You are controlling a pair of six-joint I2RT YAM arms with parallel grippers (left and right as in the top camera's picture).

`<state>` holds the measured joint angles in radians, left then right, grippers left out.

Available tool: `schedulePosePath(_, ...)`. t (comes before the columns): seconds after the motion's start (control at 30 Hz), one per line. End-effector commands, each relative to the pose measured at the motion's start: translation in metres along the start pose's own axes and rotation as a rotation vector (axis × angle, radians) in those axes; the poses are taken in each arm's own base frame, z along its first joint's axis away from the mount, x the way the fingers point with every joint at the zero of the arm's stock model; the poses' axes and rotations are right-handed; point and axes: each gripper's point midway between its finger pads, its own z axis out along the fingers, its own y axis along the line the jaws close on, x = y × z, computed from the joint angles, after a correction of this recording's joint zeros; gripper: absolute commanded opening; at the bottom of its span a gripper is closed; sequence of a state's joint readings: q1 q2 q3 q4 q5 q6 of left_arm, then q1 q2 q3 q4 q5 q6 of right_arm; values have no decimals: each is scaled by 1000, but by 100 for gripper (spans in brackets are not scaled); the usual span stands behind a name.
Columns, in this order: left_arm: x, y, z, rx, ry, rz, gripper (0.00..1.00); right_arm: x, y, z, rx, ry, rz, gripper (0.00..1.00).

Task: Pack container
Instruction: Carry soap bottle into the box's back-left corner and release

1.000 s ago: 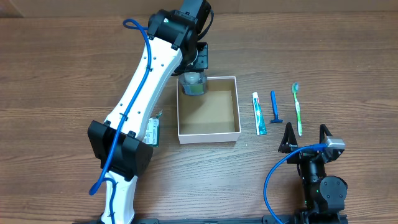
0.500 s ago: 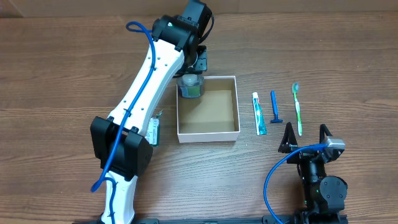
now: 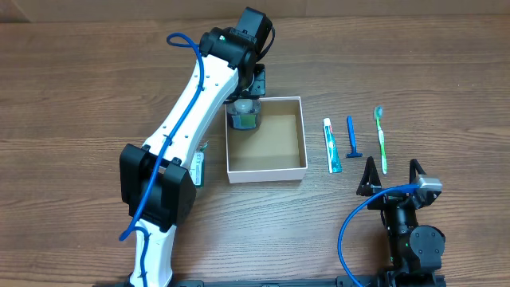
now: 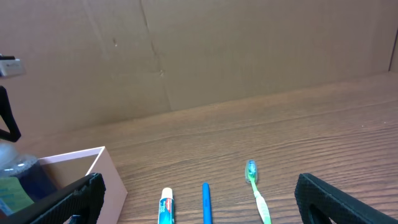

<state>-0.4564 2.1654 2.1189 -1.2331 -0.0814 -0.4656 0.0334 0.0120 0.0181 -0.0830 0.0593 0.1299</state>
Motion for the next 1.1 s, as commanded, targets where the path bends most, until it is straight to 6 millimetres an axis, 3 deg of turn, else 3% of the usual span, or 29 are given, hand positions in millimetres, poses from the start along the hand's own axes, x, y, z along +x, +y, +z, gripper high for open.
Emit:
schedulePosePath(0.0, -9, 9, -16, -13, -56, -21, 21, 1, -1, 0, 4, -5, -7, 100)
schedulePosePath(0.7, -7, 10, -15, -17, -49, -21, 26, 1, -1, 0, 4, -5, -7, 100)
schedulePosePath(0.93, -11, 9, -15, -11, -64, -22, 33, 1, -1, 0, 4, -5, -7, 100)
schedulePosePath(1.0, -10, 9, -15, -12, -60, -22, 41, 1, -1, 0, 4, -5, -7, 100)
schedulePosePath(1.07, -8, 10, -15, -17, -51, -20, 42, 1, -1, 0, 4, -5, -7, 100)
